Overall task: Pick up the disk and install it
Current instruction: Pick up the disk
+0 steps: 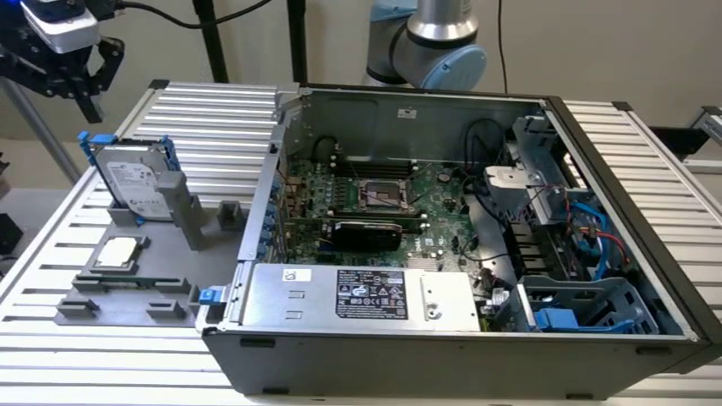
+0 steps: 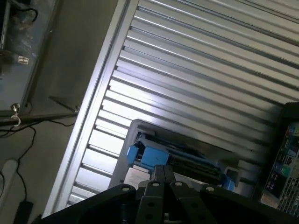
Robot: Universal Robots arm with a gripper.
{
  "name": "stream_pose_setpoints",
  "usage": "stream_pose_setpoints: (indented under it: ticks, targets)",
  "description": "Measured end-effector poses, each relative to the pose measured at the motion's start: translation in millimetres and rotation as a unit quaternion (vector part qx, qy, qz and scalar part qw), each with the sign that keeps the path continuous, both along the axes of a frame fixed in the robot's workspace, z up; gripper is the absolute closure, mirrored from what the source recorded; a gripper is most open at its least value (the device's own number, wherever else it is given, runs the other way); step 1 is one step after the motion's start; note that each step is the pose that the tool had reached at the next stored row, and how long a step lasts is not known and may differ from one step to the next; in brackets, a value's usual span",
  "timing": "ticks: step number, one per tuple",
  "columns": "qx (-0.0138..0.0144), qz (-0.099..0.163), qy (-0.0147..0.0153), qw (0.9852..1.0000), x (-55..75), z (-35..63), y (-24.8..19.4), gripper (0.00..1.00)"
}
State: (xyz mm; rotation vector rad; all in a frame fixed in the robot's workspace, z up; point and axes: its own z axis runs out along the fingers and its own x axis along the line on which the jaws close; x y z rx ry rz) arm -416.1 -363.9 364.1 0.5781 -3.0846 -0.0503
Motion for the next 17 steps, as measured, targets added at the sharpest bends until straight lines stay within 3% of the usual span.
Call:
stream_pose_setpoints:
  ticks: [4, 9, 10, 14, 17]
  targets:
    - [0.0, 0.036, 0.0, 0.9993, 0.0, -0.3, 0.0, 1.0]
    - [0.0, 0.082, 0.0, 0.9967, 0.0, -0.7, 0.0, 1.0]
    - [0.0, 0.1, 0.0001, 0.995, 0.0, -0.8, 0.0, 1.0]
    - [0.0, 0.136, 0.0, 0.9907, 0.0, -1.2, 0.0, 1.0]
    - [0.0, 0.163, 0.0, 0.9866, 0.1, -1.5, 0.0, 1.0]
